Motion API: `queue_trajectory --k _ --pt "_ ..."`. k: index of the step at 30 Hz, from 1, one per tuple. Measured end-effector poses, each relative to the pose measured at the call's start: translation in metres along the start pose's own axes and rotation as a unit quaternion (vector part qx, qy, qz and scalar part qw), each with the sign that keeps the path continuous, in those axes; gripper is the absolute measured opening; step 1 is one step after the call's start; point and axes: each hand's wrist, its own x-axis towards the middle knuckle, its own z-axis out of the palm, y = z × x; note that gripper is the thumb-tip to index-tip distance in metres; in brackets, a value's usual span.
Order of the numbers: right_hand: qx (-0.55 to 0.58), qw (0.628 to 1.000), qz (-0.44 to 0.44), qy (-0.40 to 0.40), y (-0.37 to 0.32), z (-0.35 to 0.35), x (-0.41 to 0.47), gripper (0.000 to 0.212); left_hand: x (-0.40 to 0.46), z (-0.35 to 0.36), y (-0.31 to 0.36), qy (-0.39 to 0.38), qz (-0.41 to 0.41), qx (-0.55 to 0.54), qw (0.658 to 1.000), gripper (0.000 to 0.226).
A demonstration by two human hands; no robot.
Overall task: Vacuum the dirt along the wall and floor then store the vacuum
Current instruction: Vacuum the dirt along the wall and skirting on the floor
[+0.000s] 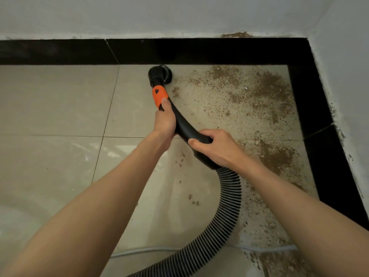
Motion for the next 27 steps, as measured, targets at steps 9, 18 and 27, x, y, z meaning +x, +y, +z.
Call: queue_trajectory --k 9,18,27 --pt "-0.034 0.999 0.014 -0.031 0.011 0.007 -0.075 0.031 -0.065 -0.015 -0.048 0.002 -0.019 -0.003 1.000 0.062" --pt "-0.048 0.998 0.016 -0.036 0.027 0.009 -0.133 0.021 -0.120 -0.010 -0.082 0.031 -0.022 0.038 0.999 0.061" --pt "-0.081 0.996 0.025 -0.015 0.032 0.013 -0.153 0.025 -0.132 -0.007 -0.092 0.011 -0.040 0.038 0.998 0.061"
